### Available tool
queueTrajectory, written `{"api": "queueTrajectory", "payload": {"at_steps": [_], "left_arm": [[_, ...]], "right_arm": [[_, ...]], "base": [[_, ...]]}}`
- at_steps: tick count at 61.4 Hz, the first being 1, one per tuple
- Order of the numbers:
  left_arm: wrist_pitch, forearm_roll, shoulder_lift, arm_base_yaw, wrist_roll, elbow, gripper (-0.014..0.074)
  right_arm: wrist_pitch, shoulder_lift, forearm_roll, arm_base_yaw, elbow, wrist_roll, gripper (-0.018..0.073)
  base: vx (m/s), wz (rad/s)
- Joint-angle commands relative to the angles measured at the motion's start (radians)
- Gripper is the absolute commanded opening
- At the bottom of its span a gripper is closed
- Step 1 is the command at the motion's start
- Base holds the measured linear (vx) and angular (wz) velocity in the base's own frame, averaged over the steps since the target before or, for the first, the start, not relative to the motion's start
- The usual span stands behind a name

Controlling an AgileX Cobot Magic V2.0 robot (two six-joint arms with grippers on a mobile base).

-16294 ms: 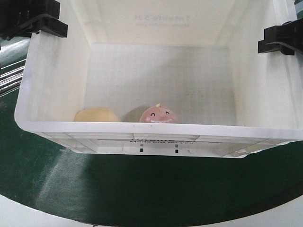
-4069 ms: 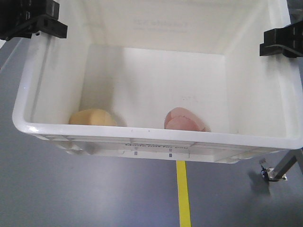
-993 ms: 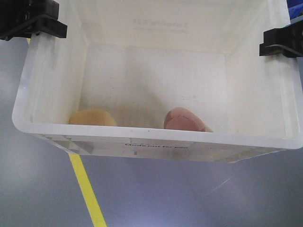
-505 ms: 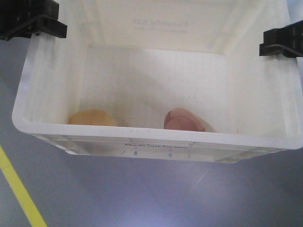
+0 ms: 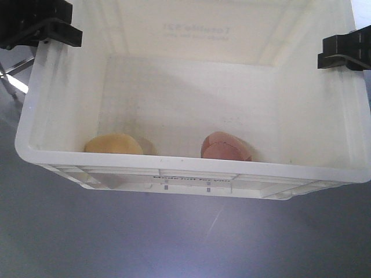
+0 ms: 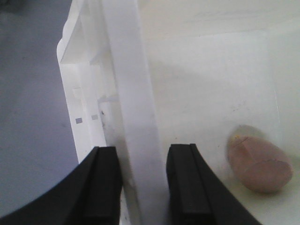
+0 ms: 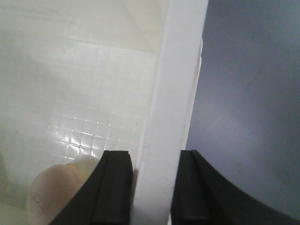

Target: Place moving items into box and shelve

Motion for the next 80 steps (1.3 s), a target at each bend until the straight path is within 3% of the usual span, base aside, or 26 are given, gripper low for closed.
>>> {"api": "queueTrajectory", "payload": {"at_steps": [1,80], "left_arm": [[-0.119,-0.143,-0.046,-0.016,0.014,-0.043,-0.0006],[-0.119,-0.144,-0.046,-0.016,0.014,-0.043,-0.0006]], "right_arm": [[-0.115,-0.037,0.108,0.005,-0.043,-0.015,-0.0006],[-0.111,-0.037,0.110,0.005,-0.043,-0.015,-0.0006]], "base": [[0.25,-0.45],[0.29,-0.33]]}}
